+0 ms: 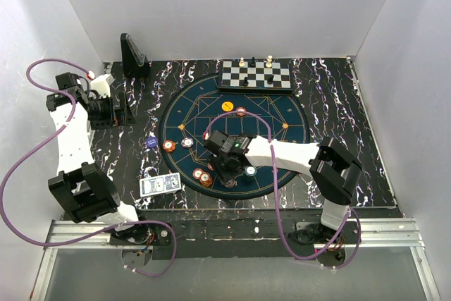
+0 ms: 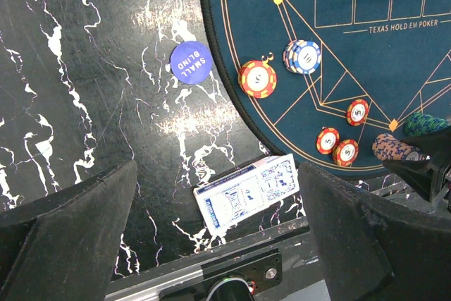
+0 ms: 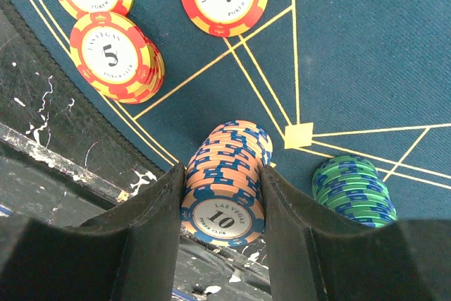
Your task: Distribute texas hold em gaming equipment
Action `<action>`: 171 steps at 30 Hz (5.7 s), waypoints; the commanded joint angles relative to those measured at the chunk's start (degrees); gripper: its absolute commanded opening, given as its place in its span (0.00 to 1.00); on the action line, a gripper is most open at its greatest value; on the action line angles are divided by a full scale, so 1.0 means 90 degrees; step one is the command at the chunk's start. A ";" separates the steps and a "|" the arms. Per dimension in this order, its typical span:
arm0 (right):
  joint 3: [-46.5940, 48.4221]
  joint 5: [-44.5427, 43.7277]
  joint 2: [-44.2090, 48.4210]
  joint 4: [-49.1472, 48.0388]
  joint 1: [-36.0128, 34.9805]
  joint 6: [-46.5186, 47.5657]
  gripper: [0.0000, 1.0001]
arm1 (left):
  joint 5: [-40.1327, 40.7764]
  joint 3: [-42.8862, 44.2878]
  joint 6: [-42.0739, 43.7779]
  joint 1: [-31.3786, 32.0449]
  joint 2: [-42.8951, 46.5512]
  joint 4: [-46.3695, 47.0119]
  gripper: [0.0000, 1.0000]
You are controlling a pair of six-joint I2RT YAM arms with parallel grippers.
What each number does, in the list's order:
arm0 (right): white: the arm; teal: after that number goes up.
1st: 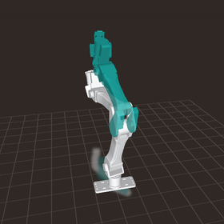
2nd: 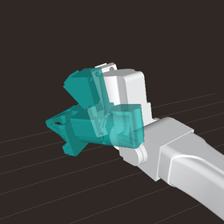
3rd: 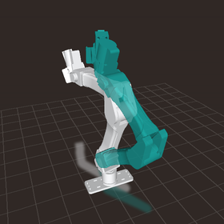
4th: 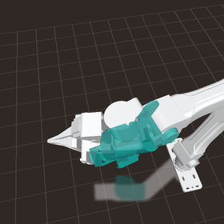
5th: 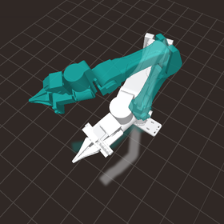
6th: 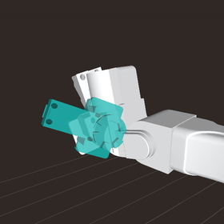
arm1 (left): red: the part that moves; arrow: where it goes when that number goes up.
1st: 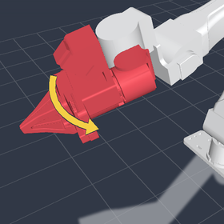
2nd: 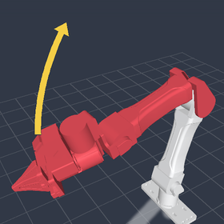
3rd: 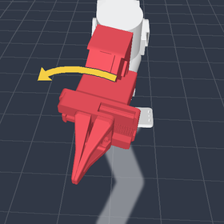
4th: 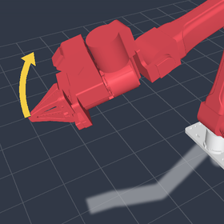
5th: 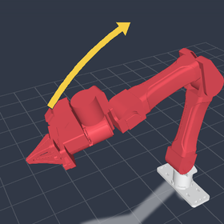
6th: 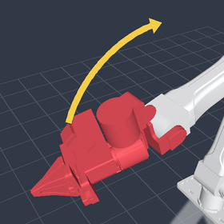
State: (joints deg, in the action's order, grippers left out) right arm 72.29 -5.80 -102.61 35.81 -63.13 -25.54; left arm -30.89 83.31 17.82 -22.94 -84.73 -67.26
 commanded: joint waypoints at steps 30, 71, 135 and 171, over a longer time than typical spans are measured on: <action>0.3041 -0.0928 -0.1459 0.0435 0.3459 0.0025 0.01 | -0.0034 0.0119 0.0129 -0.0039 0.0196 0.0081 1.00; 0.3776 -0.1113 -0.1307 0.0542 0.3481 0.0309 0.87 | -0.0063 0.0284 0.0197 -0.0049 0.0439 -0.0173 1.00; 0.1663 -0.0556 -0.0934 0.1411 -0.0153 -0.0229 0.26 | -0.0063 0.0070 0.0119 -0.0039 0.0947 -0.0134 1.00; -0.0298 -0.0908 0.0073 0.0552 0.4768 -0.1156 0.14 | 0.0024 0.0040 0.0295 -0.0059 0.0840 -0.0182 1.00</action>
State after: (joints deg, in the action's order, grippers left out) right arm 68.73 -13.47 -99.90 43.13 -21.47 -35.03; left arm -30.85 83.09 19.51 -23.14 -77.56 -68.95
